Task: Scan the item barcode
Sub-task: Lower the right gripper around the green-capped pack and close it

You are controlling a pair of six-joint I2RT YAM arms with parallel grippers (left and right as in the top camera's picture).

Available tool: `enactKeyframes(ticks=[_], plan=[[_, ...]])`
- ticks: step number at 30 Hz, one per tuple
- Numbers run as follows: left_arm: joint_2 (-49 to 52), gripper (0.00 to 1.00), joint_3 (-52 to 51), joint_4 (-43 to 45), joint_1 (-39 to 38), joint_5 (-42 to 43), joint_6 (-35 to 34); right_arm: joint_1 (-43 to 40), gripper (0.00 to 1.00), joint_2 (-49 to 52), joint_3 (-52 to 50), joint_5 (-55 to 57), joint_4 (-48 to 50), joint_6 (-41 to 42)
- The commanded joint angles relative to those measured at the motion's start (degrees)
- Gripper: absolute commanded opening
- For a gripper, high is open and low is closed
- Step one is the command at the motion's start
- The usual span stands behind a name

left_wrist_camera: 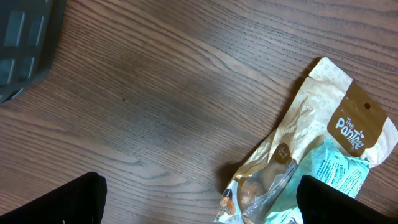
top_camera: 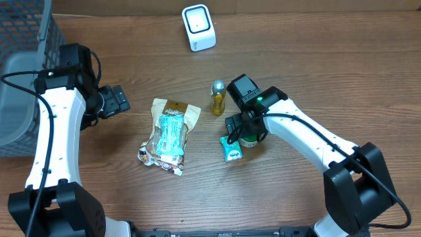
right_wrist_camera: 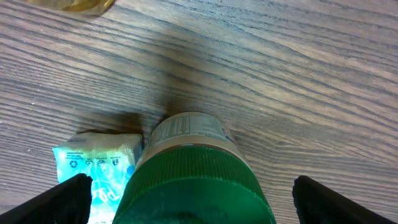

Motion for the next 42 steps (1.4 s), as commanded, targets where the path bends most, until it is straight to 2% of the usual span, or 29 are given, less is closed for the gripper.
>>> enactKeyframes(ticks=[1,6,10,19,20,25,27,38,42], plan=[[0.0,1.00,0.3,0.0,0.0,-0.1,0.0,0.2,1.00,0.1,-0.3,0.4,0.2,5.6],[0.0,0.99,0.3,0.0,0.0,-0.1,0.0,0.2,1.00,0.1,-0.3,0.4,0.2,18.5],[0.0,1.00,0.3,0.0,0.0,-0.1,0.0,0.2,1.00,0.1,-0.3,0.2,0.0,23.9],[0.0,1.00,0.3,0.0,0.0,-0.1,0.0,0.2,1.00,0.1,-0.3,-1.2,1.3,23.9],[0.0,1.00,0.3,0.0,0.0,-0.1,0.0,0.2,0.98,0.1,-0.3,-1.2,1.3,23.9],[0.0,1.00,0.3,0.0,0.0,-0.1,0.0,0.2,0.73,0.1,-0.3,-1.1,1.3,23.9],[0.0,1.00,0.3,0.0,0.0,-0.1,0.0,0.2,0.66,0.1,-0.3,-1.1,1.3,23.8],[0.0,1.00,0.3,0.0,0.0,-0.1,0.0,0.2,0.58,0.1,-0.3,3.5,1.5,22.9],[0.0,0.99,0.3,0.0,0.0,-0.1,0.0,0.2,0.57,0.1,-0.3,4.5,1.9,14.3]])
